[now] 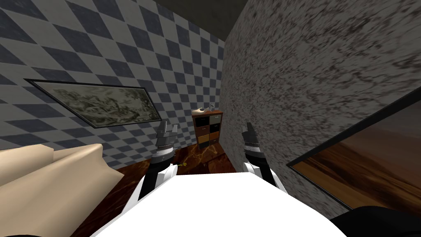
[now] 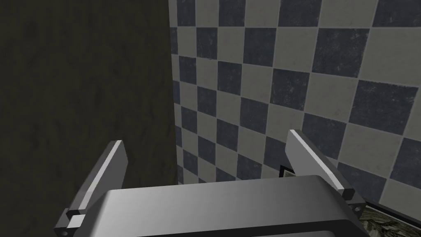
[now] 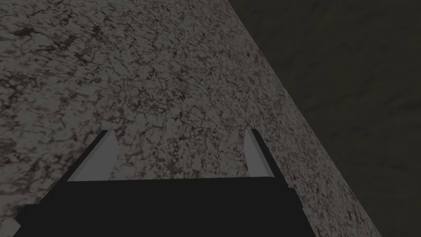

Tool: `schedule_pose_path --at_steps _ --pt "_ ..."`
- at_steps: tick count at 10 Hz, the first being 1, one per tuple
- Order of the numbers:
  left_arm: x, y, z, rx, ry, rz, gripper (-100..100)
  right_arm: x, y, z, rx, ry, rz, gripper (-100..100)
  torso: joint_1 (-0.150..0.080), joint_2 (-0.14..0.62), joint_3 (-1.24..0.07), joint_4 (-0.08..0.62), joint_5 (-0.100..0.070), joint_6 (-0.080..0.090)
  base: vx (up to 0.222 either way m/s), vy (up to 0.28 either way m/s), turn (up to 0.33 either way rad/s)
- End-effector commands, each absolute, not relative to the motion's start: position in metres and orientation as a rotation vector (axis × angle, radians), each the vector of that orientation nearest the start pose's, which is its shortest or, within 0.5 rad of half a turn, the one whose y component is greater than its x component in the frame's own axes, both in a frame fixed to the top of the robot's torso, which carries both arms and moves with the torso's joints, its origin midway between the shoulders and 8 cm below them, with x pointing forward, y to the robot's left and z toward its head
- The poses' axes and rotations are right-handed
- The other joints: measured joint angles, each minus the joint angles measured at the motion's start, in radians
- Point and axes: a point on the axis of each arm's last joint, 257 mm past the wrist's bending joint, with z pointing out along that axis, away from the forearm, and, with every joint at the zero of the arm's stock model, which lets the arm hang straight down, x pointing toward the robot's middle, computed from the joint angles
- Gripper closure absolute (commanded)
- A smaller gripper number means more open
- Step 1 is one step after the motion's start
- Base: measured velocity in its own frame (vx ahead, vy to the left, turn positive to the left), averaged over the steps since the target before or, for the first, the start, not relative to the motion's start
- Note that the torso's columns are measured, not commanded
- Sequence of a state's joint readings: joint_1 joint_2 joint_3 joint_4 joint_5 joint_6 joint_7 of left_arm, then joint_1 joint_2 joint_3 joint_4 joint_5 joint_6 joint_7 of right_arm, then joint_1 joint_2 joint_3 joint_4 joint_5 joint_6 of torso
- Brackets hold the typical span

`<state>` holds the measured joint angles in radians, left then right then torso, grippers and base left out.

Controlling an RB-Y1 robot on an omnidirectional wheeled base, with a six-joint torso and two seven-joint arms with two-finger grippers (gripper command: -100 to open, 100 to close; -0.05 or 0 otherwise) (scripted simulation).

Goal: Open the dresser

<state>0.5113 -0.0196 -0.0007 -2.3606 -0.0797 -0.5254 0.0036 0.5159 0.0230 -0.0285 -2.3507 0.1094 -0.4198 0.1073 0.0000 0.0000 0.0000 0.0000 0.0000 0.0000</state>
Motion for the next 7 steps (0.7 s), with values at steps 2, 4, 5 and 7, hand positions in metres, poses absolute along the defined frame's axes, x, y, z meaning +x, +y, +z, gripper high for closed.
schedule_pose_path --at_steps 2,4,5,7 --pt "0.3227 0.2676 0.0602 -0.546 0.575 -1.27 0 0.342 -0.2812 0.0351 0.582 0.694 1.087 0 0.0 0.104 -0.209 0.105 0.0 0.0 0.0 0.0 0.0" --pt "0.3227 0.2676 0.0603 -0.545 0.575 -1.27 0 0.342 -0.2812 0.0352 0.582 0.694 1.087 0 0.0 0.248 -0.497 0.248 0.0 0.0 0.0 0.0 0.0" --pt "0.3227 0.2676 0.0603 -0.545 0.575 -1.27 0 0.342 -0.2812 0.0352 0.582 0.694 1.087 0 0.0 0.322 -0.644 0.322 0.0 0.0 0.0 0.0 0.0" --pt "0.3226 0.2676 0.0603 -0.545 0.575 -1.27 0 0.3419 -0.2812 0.0352 0.582 0.694 1.087 0 0.0 0.47 -0.939 0.47 0.0 0.0 0.0 0.0 0.0"
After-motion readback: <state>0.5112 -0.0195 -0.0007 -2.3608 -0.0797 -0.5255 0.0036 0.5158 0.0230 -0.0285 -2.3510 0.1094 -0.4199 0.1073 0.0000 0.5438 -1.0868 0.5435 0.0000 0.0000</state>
